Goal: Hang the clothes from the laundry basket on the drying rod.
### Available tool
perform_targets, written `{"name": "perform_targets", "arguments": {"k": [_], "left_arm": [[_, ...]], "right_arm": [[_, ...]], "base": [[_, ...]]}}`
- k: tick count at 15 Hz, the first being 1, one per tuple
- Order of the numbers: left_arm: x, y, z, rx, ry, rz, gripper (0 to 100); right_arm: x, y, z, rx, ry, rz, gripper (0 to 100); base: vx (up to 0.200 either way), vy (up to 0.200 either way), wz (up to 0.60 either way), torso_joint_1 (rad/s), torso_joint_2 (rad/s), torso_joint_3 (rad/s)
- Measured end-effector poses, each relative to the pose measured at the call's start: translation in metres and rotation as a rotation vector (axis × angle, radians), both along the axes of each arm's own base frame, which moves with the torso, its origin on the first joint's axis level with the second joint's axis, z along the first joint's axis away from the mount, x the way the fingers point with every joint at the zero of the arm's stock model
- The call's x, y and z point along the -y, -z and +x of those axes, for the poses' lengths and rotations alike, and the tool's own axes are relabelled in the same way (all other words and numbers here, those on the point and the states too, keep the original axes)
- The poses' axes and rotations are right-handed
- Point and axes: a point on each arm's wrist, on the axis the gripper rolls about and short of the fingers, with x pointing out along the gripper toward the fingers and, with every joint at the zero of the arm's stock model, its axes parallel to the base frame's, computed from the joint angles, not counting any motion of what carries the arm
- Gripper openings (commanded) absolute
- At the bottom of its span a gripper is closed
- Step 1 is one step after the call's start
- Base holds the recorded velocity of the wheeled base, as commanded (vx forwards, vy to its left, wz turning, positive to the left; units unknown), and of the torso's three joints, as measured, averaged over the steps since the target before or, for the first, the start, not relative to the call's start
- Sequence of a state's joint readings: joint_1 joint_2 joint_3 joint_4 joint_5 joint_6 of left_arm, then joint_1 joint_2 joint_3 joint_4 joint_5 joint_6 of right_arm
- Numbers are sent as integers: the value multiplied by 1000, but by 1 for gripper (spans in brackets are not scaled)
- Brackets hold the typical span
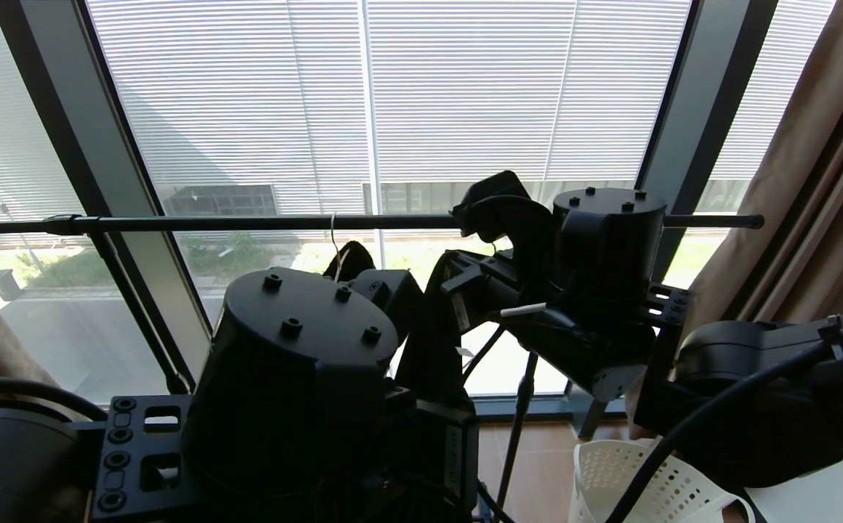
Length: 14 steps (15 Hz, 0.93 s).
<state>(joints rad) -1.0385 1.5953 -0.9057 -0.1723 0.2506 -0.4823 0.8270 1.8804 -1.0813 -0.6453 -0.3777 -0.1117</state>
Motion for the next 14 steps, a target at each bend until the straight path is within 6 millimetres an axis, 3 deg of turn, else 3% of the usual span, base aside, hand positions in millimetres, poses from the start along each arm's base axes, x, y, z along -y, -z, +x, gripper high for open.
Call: {"name": "perform_targets", "arguments": {"k": [5, 8, 14], "left_arm": [[-37, 15, 19, -32, -138, 45, 0], [-56, 12, 35, -13, -214, 59, 0], [-46, -9, 80, 58, -287, 25, 0]], "right_arm": [[38, -8, -9, -8, 62, 0, 0], [65, -10, -29, -16, 86, -9, 0], [96, 5, -62, -67, 88, -43, 0]], "base": [[0, 0, 0, 0, 0, 0], [0, 0, 0, 0, 0, 0], [0, 0, 0, 0, 0, 0]]}}
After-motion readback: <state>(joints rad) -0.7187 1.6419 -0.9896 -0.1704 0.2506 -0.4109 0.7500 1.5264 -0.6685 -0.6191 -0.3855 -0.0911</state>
